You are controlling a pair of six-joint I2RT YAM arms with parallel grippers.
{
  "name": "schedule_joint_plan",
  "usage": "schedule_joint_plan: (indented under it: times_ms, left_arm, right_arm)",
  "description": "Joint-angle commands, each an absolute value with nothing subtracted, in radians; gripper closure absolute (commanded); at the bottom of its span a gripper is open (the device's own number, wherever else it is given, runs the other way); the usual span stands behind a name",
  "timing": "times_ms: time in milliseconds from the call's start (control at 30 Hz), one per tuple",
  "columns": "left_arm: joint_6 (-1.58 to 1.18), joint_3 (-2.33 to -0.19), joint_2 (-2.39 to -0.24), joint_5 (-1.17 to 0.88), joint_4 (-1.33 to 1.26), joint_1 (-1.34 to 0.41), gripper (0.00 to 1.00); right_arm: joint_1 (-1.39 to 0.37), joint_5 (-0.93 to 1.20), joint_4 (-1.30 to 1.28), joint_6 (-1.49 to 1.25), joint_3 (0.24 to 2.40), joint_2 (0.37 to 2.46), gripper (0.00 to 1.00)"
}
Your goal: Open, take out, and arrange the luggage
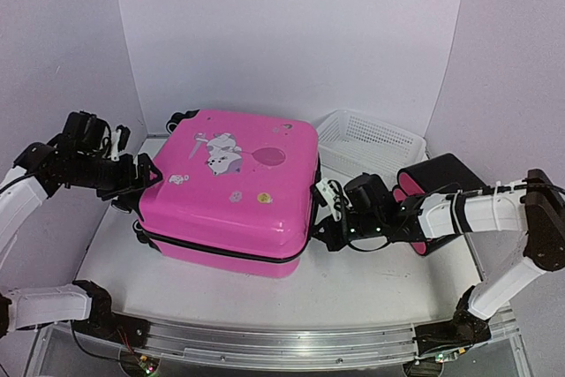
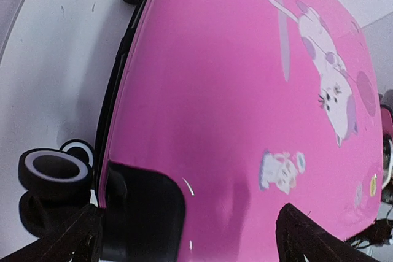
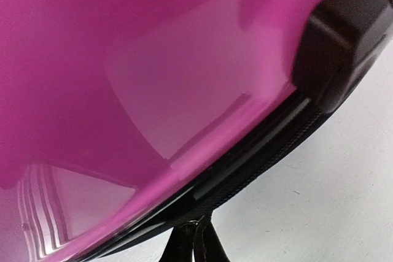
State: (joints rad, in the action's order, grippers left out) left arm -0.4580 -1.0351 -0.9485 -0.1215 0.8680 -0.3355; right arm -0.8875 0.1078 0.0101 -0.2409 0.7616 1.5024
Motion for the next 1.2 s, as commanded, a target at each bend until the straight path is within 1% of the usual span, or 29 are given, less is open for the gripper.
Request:
schedule_joint_plan:
  times_ms: [0, 100, 167, 200, 233, 267, 300, 333, 367, 400, 467, 533, 633, 767, 833, 900, 1067, 1167]
  left_arm:
    - [-0.367, -1.194, -0.848, -0.149, 0.999, -0.389, 0.01]
    - [-0.346, -1.238, -0.849, -0.133, 1.007, -0.507, 0.01]
    - [-0.33, -1.259, -0.897, -0.031, 1.003, -0.664, 0.01]
    - [-0.311, -1.281, -0.934, 0.072, 1.004, -0.815, 0.01]
    - [-0.287, -1.301, -0.985, 0.206, 1.003, -0.907, 0.01]
    - [-0.228, -1.322, -1.041, 0.352, 1.003, -1.104, 0.0]
    - [-0.163, -1.337, -1.097, 0.495, 1.001, -1.226, 0.0]
    - [-0.091, -1.34, -1.156, 0.627, 0.982, -1.323, 0.01]
    - [-0.004, -1.341, -1.207, 0.714, 0.943, -1.381, 0.0]
    - [0.077, -1.343, -1.26, 0.76, 0.914, -1.41, 0.01]
    - [0.205, -1.34, -1.335, 0.751, 0.824, -1.424, 0.0]
    - [0.302, -1.336, -1.378, 0.68, 0.742, -1.425, 0.0]
    - [0.396, -1.329, -1.439, 0.665, 0.646, -1.418, 0.0]
    - [0.353, -1.393, -1.546, 0.647, 0.636, -1.343, 0.01]
    - [0.31, -1.418, -1.579, 0.617, 0.639, -1.282, 0.05]
    - [0.286, -1.45, -1.615, 0.634, 0.638, -1.248, 0.06]
    - [0.229, -1.548, -1.709, 0.689, 0.647, -1.196, 0.13]
    - [0.16, -1.58, -1.729, 0.666, 0.654, -1.143, 0.17]
  right_arm:
    - [-0.779, 0.221, 0.04, -0.272, 0.833, 1.537, 1.0]
    - [-0.735, 0.268, 0.034, -0.272, 0.882, 1.572, 1.0]
    - [-0.716, 0.3, 0.029, -0.269, 0.906, 1.587, 1.0]
    - [-0.707, 0.312, 0.028, -0.268, 0.916, 1.595, 1.0]
    - [-0.699, 0.321, 0.027, -0.269, 0.924, 1.601, 1.0]
    - [-0.693, 0.329, 0.025, -0.271, 0.933, 1.608, 1.0]
    - [-0.688, 0.335, 0.022, -0.272, 0.939, 1.612, 1.0]
    - [-0.684, 0.342, 0.02, -0.273, 0.943, 1.614, 1.0]
    - [-0.683, 0.347, 0.018, -0.274, 0.943, 1.612, 1.0]
    - [-0.681, 0.352, 0.018, -0.274, 0.943, 1.611, 1.0]
    - [-0.681, 0.364, 0.018, -0.281, 0.942, 1.609, 1.0]
    - [-0.681, 0.374, 0.018, -0.286, 0.938, 1.609, 1.0]
    - [-0.682, 0.384, 0.017, -0.295, 0.928, 1.601, 1.0]
    - [-0.69, 0.384, 0.008, -0.293, 0.914, 1.576, 1.0]
    - [-0.706, 0.369, 0.002, -0.278, 0.904, 1.559, 1.0]
    - [-0.733, 0.341, -0.029, -0.254, 0.894, 1.539, 1.0]
    - [-0.846, 0.212, -0.029, -0.221, 0.827, 1.487, 1.0]
    - [-0.908, 0.132, -0.009, -0.219, 0.782, 1.457, 1.0]
